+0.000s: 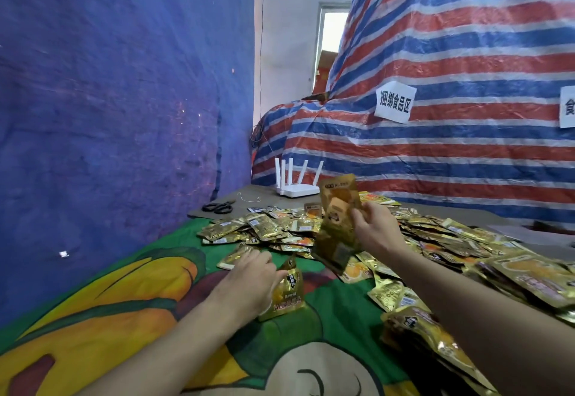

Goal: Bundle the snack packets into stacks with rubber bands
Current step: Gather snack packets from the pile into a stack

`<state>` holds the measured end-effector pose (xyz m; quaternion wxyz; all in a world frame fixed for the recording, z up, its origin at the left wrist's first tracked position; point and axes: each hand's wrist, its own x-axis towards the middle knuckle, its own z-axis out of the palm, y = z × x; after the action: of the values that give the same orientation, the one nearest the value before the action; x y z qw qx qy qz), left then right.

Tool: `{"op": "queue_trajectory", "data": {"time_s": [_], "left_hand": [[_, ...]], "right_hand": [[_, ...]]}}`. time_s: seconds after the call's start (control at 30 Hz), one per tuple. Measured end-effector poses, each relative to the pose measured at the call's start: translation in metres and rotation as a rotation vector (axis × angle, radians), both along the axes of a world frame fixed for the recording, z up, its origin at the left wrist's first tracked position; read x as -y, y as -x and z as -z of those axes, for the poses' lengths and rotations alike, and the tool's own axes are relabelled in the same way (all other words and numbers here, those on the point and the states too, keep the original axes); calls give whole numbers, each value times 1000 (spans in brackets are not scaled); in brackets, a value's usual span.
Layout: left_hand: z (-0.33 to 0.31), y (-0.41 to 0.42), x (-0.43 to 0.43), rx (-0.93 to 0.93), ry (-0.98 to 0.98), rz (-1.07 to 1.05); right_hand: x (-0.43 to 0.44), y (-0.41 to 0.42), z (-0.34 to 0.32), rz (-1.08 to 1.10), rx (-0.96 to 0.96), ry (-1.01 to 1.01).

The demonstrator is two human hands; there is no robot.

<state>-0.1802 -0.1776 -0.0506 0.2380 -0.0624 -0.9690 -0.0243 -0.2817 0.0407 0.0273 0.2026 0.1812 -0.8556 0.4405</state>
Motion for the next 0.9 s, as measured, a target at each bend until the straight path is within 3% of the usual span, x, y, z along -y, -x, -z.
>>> {"op": "queue_trajectory", "data": {"time_s": [0.13, 0.23, 0.33, 0.47, 0.6, 0.77, 0.9], "left_hand": [[-27, -12, -7, 276, -76, 58], [-42, -23, -16, 440, -41, 51], [-39, -31, -28, 419, -109, -40], [-36, -41, -43, 423, -353, -215], [-35, -52, -53, 383, -351, -336], [-26, -59, -83, 295, -133, -409], [-26, -56, -96, 290, -95, -456]], "right_hand": [[-2, -31, -4, -114, 123, 314], [-3, -58, 2, -150, 206, 411], [-3, -82, 12, -141, 214, 401], [-4, -110, 28, -116, 144, 389], [2, -127, 46, -57, 154, 489], [16, -138, 67, -87, 436, 802], [10, -137, 69, -146, 465, 907]]}}
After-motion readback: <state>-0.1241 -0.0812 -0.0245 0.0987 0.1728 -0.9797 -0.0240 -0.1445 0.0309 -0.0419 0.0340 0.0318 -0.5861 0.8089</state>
